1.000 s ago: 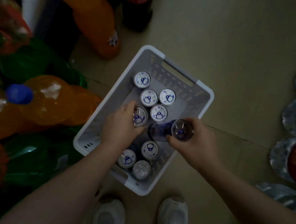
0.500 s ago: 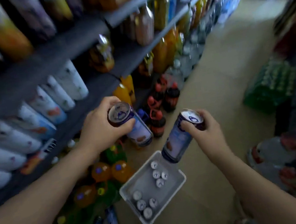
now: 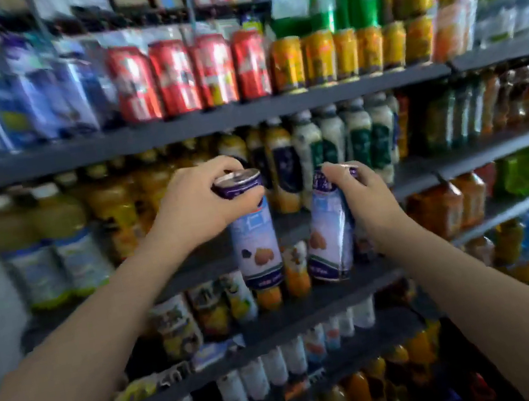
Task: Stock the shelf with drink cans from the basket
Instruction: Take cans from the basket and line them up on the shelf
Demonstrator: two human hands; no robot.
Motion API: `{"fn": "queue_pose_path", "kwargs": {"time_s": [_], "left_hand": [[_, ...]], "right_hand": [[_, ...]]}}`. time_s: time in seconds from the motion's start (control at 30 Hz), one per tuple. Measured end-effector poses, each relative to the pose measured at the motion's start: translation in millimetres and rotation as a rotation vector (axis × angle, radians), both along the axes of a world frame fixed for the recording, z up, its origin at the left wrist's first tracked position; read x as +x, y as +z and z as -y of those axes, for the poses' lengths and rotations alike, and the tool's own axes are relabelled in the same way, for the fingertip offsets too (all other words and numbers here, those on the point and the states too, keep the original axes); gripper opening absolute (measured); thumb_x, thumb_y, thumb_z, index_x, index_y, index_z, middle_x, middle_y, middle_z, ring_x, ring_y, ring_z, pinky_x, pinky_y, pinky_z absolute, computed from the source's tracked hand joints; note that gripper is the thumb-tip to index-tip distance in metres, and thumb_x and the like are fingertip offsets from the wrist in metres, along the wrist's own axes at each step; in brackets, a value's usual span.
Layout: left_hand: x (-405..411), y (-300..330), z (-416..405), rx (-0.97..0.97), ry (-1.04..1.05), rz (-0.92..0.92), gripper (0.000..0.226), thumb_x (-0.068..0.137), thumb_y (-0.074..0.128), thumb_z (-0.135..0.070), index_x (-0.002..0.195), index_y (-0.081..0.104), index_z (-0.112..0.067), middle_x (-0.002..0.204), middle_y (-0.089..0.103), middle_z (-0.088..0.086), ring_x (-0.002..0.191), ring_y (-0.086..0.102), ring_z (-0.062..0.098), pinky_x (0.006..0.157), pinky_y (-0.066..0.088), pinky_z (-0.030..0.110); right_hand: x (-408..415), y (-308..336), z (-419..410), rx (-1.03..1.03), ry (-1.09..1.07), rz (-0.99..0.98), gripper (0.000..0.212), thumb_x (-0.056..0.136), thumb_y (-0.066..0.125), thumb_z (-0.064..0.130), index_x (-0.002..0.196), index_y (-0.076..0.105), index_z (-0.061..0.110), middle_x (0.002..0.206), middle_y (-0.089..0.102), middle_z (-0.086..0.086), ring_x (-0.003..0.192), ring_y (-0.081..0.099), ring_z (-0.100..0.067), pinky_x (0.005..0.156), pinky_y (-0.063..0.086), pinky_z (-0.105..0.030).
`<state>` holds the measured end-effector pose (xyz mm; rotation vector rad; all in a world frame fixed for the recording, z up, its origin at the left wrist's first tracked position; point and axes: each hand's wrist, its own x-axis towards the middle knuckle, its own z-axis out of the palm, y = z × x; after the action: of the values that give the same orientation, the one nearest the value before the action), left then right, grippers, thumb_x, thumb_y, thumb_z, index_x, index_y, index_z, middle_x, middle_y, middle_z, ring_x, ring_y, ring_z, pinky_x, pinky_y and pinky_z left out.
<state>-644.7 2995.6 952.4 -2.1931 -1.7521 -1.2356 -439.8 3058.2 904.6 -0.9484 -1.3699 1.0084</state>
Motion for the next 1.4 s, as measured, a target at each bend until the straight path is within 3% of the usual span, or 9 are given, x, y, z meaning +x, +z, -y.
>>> {"fn": "queue_pose_path", "kwargs": {"time_s": [0.17,0.33,0.47,0.67,0.87,0.97,1.03,1.2,1.4], "left_hand": [[-91,95,19,0.180,0.359,-0.117,0.042,0.070,0.068,-0.055,0.089,0.067,-0.017,0.082,0.069,0.003,0.080,0.061,0.021,0.068,0.049,0.032],[-174,181,7,0.257,0.450,-0.112,0.052,0.077,0.061,-0.056,0.091,0.066,-0.006,0.090,0.066,0.013,0.084,0.060,0.026,0.068,0.047,0.037],[-235,226,-12,0.279,0.525,-0.172,0.050,0.075,0.061,-0.058,0.075,0.060,-0.009,0.070,0.056,0.009,0.068,0.050,0.022,0.051,0.032,0.027],[-300,203,-61,0.100,0.700,-0.369,0.054,0.075,0.060,-0.062,0.068,0.051,-0.009,0.066,0.049,0.004,0.061,0.050,0.022,0.050,0.035,0.028],[-329,185,-86,0.078,0.659,-0.277,0.056,0.077,0.059,-0.063,0.064,0.046,-0.010,0.062,0.045,0.004,0.070,0.052,0.026,0.048,0.033,0.031],[-325,184,-93,0.012,0.617,-0.383,0.063,0.079,0.055,-0.062,0.107,0.054,-0.006,0.103,0.057,0.015,0.098,0.057,0.033,0.072,0.046,0.037],[-327,181,-88,-0.015,0.573,-0.387,0.073,0.077,0.059,-0.061,0.128,0.043,-0.012,0.127,0.045,0.015,0.112,0.052,0.033,0.088,0.046,0.040],[-335,161,-67,0.070,0.471,-0.437,0.085,0.066,0.076,-0.050,0.133,0.035,-0.019,0.132,0.035,0.001,0.113,0.052,0.023,0.092,0.048,0.041],[-336,169,-75,0.090,0.536,-0.639,0.081,0.068,0.071,-0.054,0.133,0.037,-0.019,0.135,0.045,-0.002,0.124,0.039,0.022,0.095,0.042,0.037]], "right_hand": [[-105,98,-16,0.193,0.088,-0.006,0.028,0.084,0.063,0.041,0.089,0.059,0.014,0.084,0.062,-0.007,0.076,0.058,-0.018,0.073,0.046,-0.033],[-198,176,-29,0.286,0.136,-0.003,0.046,0.079,0.061,0.054,0.100,0.058,0.013,0.093,0.066,-0.004,0.083,0.062,-0.019,0.075,0.047,-0.035],[-270,218,-45,0.435,0.112,0.081,0.072,0.064,0.060,0.067,0.101,0.063,0.006,0.100,0.070,-0.014,0.092,0.066,-0.029,0.078,0.051,-0.041],[-357,244,-80,0.472,0.028,0.333,0.055,0.082,0.057,0.057,0.060,0.041,0.009,0.059,0.042,-0.009,0.056,0.042,-0.023,0.057,0.032,-0.032],[-406,233,-115,0.512,0.021,0.609,0.050,0.087,0.053,0.052,0.063,0.041,0.010,0.065,0.045,-0.012,0.060,0.044,-0.023,0.055,0.031,-0.031],[-416,224,-124,0.528,0.084,0.644,0.045,0.089,0.052,0.049,0.098,0.053,0.005,0.089,0.058,-0.014,0.078,0.050,-0.023,0.062,0.035,-0.031],[-415,221,-126,0.577,0.113,0.668,0.049,0.091,0.051,0.044,0.125,0.047,0.008,0.117,0.056,-0.015,0.097,0.053,-0.025,0.077,0.036,-0.027],[-403,232,-125,0.873,0.104,0.915,0.044,0.087,0.061,0.035,0.125,0.055,0.013,0.123,0.053,-0.014,0.112,0.051,-0.028,0.092,0.038,-0.031],[-408,246,-123,0.922,0.198,1.075,0.041,0.084,0.066,0.018,0.124,0.055,0.013,0.124,0.061,-0.008,0.110,0.055,-0.024,0.092,0.041,-0.033]]}}
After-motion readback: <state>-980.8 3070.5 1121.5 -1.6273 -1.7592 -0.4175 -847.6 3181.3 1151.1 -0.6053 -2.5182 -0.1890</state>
